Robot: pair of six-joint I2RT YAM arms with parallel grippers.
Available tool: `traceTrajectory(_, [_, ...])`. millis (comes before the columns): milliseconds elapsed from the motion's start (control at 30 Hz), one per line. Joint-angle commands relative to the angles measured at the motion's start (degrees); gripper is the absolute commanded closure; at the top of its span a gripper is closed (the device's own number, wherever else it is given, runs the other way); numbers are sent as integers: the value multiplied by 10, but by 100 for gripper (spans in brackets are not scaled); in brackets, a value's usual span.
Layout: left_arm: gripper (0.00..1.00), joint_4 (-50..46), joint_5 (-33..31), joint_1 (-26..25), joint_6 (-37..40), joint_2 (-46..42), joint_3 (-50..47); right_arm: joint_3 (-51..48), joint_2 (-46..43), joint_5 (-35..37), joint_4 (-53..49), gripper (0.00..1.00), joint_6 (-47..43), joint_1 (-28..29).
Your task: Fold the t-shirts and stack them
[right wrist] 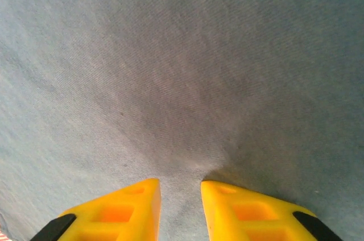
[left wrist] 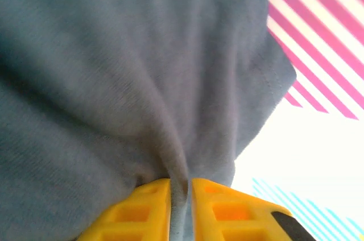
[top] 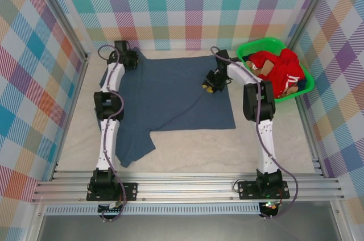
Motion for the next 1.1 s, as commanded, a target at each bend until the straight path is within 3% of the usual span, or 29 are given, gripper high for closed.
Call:
traceTrajectory(0, [77, 45, 12, -30, -39, 44, -5, -51, -1, 75, -70, 71, 18, -17])
traceTrajectory(100, [71, 59, 13, -32, -40, 24, -4, -69, -21, 74, -51, 70, 10, -18])
traceTrajectory(167, [60, 39, 14, -30, -16, -6, -4, -83, -44, 49, -8, 67, -17, -14])
traceTrajectory(300, [38, -94, -31, -22, 69, -109, -15, -47, -69, 48, -22, 60, -61, 1])
traceTrajectory(367, [35, -164, -80, -18, 129, -184, -57, -43, -92, 63, -31, 57, -63, 4])
traceTrajectory(500, [41, -282, -158, -13, 154, -365, -257, -82, -163, 88, -31, 52, -45, 4])
traceTrajectory(667, [58, -254, -159, -13, 96, -677, -745, -240, -304, 78, 24, 57, -3, 5])
traceTrajectory(767, [66, -264, -139, -14, 79, -830, -959, -331, -378, 53, 35, 61, 0, 10])
traceTrajectory(933, [71, -265, -116, -5, 90, -953, -1136, -463, -460, -1, 30, 66, -14, 15])
traceTrajectory(1067, [73, -174, -100, -4, 86, -929, -1194, -539, -497, -11, 33, 68, -30, 15])
